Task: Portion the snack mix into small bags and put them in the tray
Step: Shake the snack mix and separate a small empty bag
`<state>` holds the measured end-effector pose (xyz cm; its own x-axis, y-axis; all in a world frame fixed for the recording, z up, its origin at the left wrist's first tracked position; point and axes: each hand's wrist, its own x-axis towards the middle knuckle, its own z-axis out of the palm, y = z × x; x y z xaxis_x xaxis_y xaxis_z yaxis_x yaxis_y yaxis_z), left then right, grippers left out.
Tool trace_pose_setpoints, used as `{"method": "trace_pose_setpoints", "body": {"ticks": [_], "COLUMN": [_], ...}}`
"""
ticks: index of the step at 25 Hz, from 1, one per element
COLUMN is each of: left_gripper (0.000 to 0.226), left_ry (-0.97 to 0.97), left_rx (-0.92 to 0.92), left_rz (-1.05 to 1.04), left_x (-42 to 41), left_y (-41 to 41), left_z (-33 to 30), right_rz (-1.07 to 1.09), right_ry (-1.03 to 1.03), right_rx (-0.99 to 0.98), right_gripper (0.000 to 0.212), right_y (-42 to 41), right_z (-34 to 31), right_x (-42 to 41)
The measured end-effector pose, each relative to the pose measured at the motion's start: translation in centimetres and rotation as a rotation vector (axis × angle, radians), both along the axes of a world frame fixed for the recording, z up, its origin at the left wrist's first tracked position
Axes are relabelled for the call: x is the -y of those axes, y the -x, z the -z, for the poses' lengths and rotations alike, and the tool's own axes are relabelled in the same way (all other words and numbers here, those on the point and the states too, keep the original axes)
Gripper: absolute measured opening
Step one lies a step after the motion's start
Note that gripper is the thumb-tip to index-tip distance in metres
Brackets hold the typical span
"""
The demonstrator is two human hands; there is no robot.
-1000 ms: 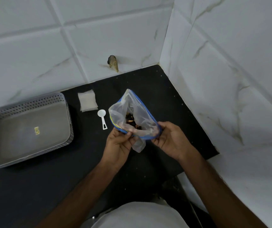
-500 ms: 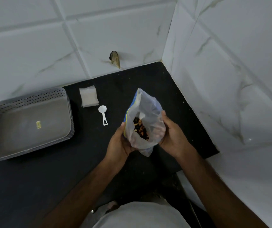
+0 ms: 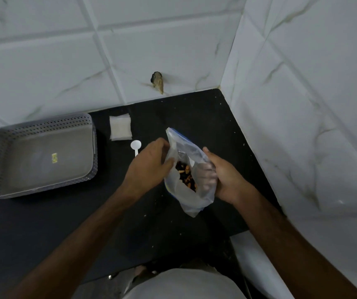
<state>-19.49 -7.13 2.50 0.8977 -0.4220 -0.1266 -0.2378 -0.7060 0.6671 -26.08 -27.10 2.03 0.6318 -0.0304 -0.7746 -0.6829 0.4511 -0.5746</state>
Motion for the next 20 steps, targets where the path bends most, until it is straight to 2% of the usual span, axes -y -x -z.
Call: {"method": "trace_pose_setpoints", "body": {"ticks": [1, 3, 4, 5, 6, 8, 9, 11, 14, 16, 18, 20], "left_gripper": [0.019, 0.010, 0.008, 0.007, 0.008, 0.015, 0.019, 0.030, 0.050, 0.043, 0.029, 0.021], "left_ry": [0.063, 0.296, 0.402, 0.449, 0.430, 0.309, 0.235, 0.125, -0.034, -0.231, -0.407, -0.456], "left_rx": [-0.023, -0.222, -0.325, -0.359, -0.341, -0.261, -0.197, -0.047, 0.148, 0.250, 0.317, 0.345], "left_rz": [-0.040, -0.168, -0.234, -0.283, -0.302, -0.263, -0.230, -0.184, -0.096, 0.016, 0.110, 0.150], "left_x": [0.0, 0.3, 0.4, 0.5, 0.6, 0.7, 0.8, 0.5, 1.1, 1.6, 1.9, 1.7], "left_y": [-0.1, 0.1, 0.2, 0.3, 0.4, 0.5, 0.3, -0.7, -3.2, -4.9, -6.0, -6.5], "left_z": [0.3, 0.7, 0.9, 1.1, 1.3, 1.4, 1.2, 0.8, 0.9, 1.0, 1.1, 1.4], "right_rz": [0.030, 0.054, 0.031, -0.056, -0.207, -0.477, -0.568, -0.701, -0.775, -0.757, -0.688, -0.558], "right_ry": [-0.049, -0.144, -0.086, 0.113, 0.421, 1.207, 1.495, 1.790, 1.945, 1.956, 1.842, 1.645], "right_rx": [-0.033, -0.057, -0.058, -0.016, 0.097, 0.493, 0.680, 0.834, 0.824, 0.778, 0.705, 0.650], "right_gripper": [0.037, 0.042, 0.048, 0.053, 0.054, 0.051, 0.053, 0.058, 0.050, 0.029, 0.017, 0.011], "right_y": [0.0, -0.1, -0.3, -0.6, -0.8, -1.1, -1.6, -3.0, -4.9, -5.6, -6.1, -6.6], "right_z": [0.5, 0.8, 0.6, 0.4, 0.3, 0.3, 0.2, 0.5, 0.9, 0.9, 0.5, 0.0], "right_x": [-0.1, 0.2, 0.4, 0.6, 0.7, 0.8, 0.6, -0.5, -2.4, -3.0, -3.1, -2.4]}}
